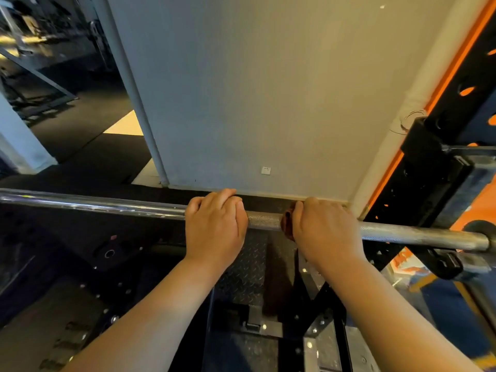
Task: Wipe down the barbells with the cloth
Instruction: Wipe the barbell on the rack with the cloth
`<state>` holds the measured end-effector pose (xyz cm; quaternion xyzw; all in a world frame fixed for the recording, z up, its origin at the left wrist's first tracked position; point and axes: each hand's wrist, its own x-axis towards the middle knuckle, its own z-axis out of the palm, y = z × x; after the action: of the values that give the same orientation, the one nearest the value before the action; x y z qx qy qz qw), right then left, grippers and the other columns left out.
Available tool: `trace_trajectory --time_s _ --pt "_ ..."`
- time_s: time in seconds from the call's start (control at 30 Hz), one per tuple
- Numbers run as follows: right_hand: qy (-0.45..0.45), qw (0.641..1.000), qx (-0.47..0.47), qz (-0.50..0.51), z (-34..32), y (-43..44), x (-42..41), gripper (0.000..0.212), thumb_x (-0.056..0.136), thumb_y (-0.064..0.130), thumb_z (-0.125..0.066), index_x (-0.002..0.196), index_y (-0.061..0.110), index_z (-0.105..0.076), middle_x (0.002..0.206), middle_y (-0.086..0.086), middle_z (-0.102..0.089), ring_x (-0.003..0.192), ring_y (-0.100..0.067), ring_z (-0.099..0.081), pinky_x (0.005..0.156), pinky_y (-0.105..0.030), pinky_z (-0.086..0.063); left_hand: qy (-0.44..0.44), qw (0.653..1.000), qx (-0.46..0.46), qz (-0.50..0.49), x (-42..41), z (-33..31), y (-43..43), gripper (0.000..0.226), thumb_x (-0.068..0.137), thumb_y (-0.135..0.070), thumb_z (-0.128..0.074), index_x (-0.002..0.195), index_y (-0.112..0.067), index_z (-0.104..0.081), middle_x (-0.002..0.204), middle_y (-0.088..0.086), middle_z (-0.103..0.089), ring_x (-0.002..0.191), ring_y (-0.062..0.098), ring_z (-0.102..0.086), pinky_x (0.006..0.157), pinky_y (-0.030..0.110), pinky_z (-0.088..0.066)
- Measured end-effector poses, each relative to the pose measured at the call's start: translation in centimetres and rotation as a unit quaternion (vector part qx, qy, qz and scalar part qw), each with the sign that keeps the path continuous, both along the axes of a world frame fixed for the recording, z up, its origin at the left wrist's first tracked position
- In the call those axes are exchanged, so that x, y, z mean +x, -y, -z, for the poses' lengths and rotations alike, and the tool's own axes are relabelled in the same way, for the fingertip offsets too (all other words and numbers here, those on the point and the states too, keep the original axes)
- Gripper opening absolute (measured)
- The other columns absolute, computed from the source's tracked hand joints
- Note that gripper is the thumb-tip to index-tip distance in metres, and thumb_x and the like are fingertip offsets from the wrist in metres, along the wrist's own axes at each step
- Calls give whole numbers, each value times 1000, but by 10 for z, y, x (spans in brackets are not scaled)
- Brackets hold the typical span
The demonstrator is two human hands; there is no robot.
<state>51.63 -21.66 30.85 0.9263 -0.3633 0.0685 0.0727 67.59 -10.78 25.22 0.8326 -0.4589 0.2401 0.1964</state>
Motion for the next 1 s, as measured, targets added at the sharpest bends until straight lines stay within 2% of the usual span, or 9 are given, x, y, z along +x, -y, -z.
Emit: trace_trajectory --time_s 0.13,0.23,0.33,0.47,0.53,0.67,0.73,0.83,1.0 --pt "111 993 -22 -41 14 -4 4 37 106 42 -27 83 25 -51 71 6 -59 63 -19 -58 63 -35 -47 5 1000 5 -4 1 1 -1 35 103 -30 -40 98 -21 -73 120 -2 -69 107 17 -64 99 40 -40" --pt "69 995 60 -34 7 15 -5 43 106 50 -19 89 27 -50 77 8 -60 69 -18 -61 67 -36 -51 -1 1000 0 -9 -2 0 1 39 102 -31 -36 99 -21 -73 121 -3 -69 108 16 -64 99 41 -41" --pt "77 997 10 -23 10 3 14 41 108 42 -23 89 22 -53 76 3 -61 69 -22 -63 67 -38 -52 2 1000 1 -13 -1 1 1 37 100 -32 -38 97 -21 -73 121 -2 -69 109 17 -64 100 41 -42" --pt "171 978 -42 -115 35 -22 34 39 106 34 -31 90 15 -60 80 -5 -64 71 -29 -61 65 -41 -48 12 1000 26 -12 1 3 -2 22 98 -29 -50 90 -23 -69 122 -2 -69 112 18 -64 100 39 -38" --pt "181 971 -37 -152 40 -12 25 36 106 37 -35 96 17 -63 83 -2 -65 73 -27 -62 66 -39 -46 9 1000 28 -6 0 0 -3 28 99 -32 -44 91 -23 -69 121 -2 -69 111 18 -64 100 40 -39" --pt "197 974 -44 -103 36 1 8 33 105 39 -38 97 20 -64 81 4 -66 71 -23 -63 65 -36 -44 -4 999 32 0 -1 -2 -3 32 100 -31 -41 99 -21 -71 124 -1 -68 112 17 -63 100 41 -41" --pt "224 971 -46 -75 38 -9 13 34 106 34 -36 94 18 -63 80 1 -64 71 -26 -61 69 -39 -45 -15 1000 25 0 -1 -2 -3 35 102 -31 -39 100 -20 -72 124 -2 -68 112 16 -63 99 41 -41" --pt "233 968 -47 -83 50 -28 23 32 104 31 -37 106 13 -63 96 -5 -65 86 -30 -59 84 -47 -46 -14 1000 18 11 0 -1 -3 37 102 -33 -38 99 -21 -72 123 -2 -69 111 17 -64 97 41 -43" --pt "200 968 -35 -145 44 -9 5 31 105 36 -38 115 20 -63 106 3 -67 95 -22 -64 88 -40 -50 -21 998 11 57 7 -8 -12 43 106 -33 -34 106 -18 -74 116 -2 -71 107 13 -67 92 35 -50"
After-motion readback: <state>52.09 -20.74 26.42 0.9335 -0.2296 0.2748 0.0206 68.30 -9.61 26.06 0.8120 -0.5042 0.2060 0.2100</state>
